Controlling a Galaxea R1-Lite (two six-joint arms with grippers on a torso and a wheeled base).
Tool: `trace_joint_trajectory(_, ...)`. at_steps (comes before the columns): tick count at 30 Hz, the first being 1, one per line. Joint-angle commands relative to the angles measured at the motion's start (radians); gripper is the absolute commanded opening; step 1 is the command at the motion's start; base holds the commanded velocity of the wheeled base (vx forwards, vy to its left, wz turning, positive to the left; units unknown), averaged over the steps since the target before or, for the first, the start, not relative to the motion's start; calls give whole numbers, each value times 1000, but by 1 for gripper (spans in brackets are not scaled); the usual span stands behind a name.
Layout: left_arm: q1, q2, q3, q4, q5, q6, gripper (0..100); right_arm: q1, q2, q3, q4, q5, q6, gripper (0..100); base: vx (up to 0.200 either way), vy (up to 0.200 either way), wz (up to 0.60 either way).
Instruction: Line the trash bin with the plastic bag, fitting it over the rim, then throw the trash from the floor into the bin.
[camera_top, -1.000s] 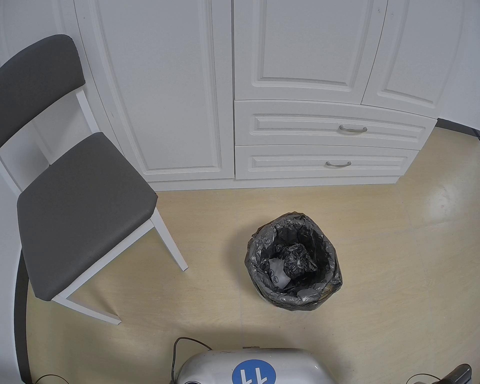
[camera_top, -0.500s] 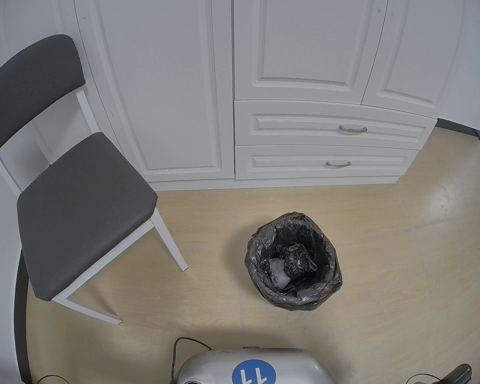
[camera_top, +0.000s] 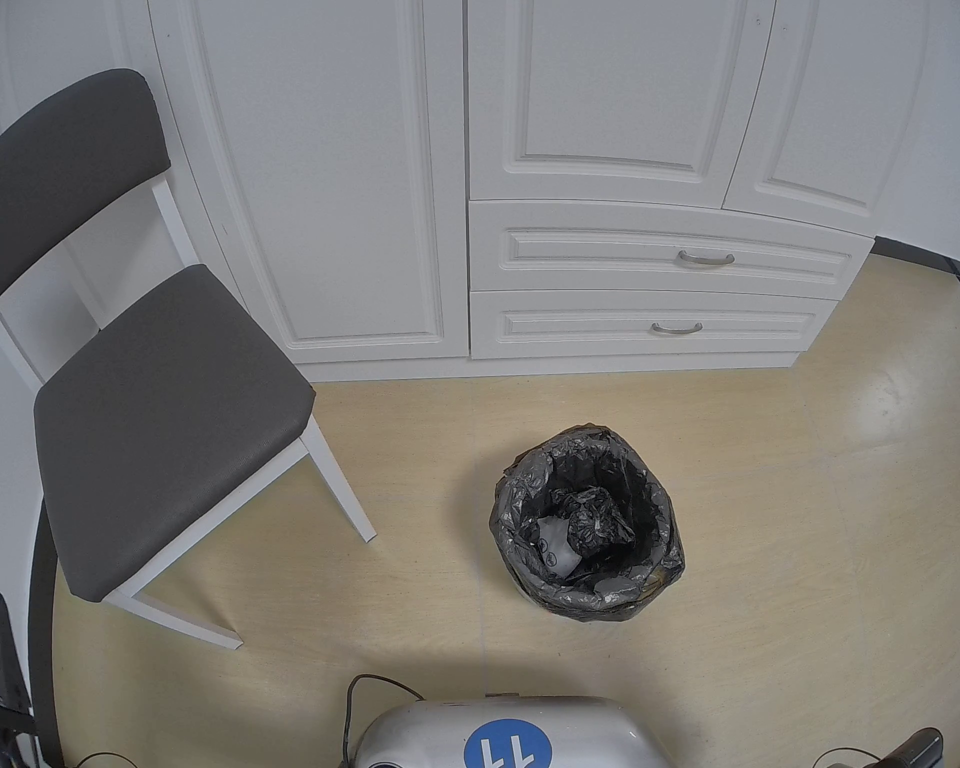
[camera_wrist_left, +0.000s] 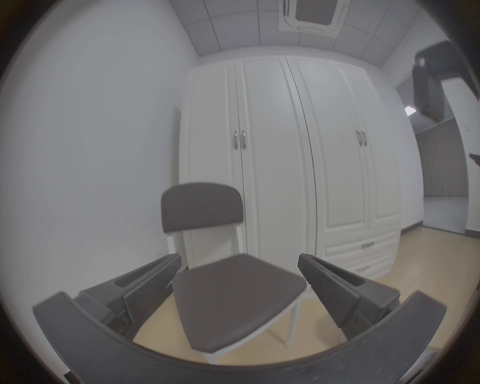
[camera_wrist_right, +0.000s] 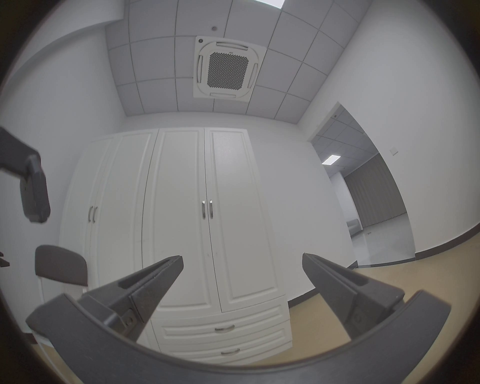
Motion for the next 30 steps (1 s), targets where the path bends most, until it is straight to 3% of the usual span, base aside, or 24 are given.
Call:
trace_joint_trajectory(1, 1, -10, 58, 84, -16, -5, 100, 1, -11, 56, -42, -1, -19, 100, 0, 0, 0)
trace_joint_trajectory(8, 0, -10, 58, 284, -17, -8, 100, 0, -11, 107, -57, -9, -24, 100, 0, 0, 0)
trace_joint_trajectory(12, 0, -10, 58, 302, -17, -14, 100, 0, -11, 135, -58, -9, -56, 100, 0, 0, 0)
trace_joint_trajectory(16, 0, -10, 60, 322, -62, -22, 100, 0, -11, 135, -57, -4, -65, 100, 0, 0, 0)
trace_joint_trajectory(17, 1, -12, 60, 340, -137, -49, 100, 0, -11, 135, -54, -3, -63, 100, 0, 0, 0)
trace_joint_trajectory(19, 0, -10, 52, 402, -174, -49, 100, 0, -11, 135, -46, -1, -62, 100, 0, 0, 0)
trace_joint_trajectory(22, 0, -12, 54, 392, -171, -48, 100, 0, -11, 135, -42, -1, -63, 100, 0, 0, 0)
trace_joint_trajectory(26, 0, -9, 55, 382, -168, -51, 100, 0, -11, 135, 15, -1, -74, 100, 0, 0, 0)
trace_joint_trajectory(30, 0, -9, 55, 383, -166, -51, 100, 0, -11, 135, 158, -6, -76, 100, 0, 0, 0)
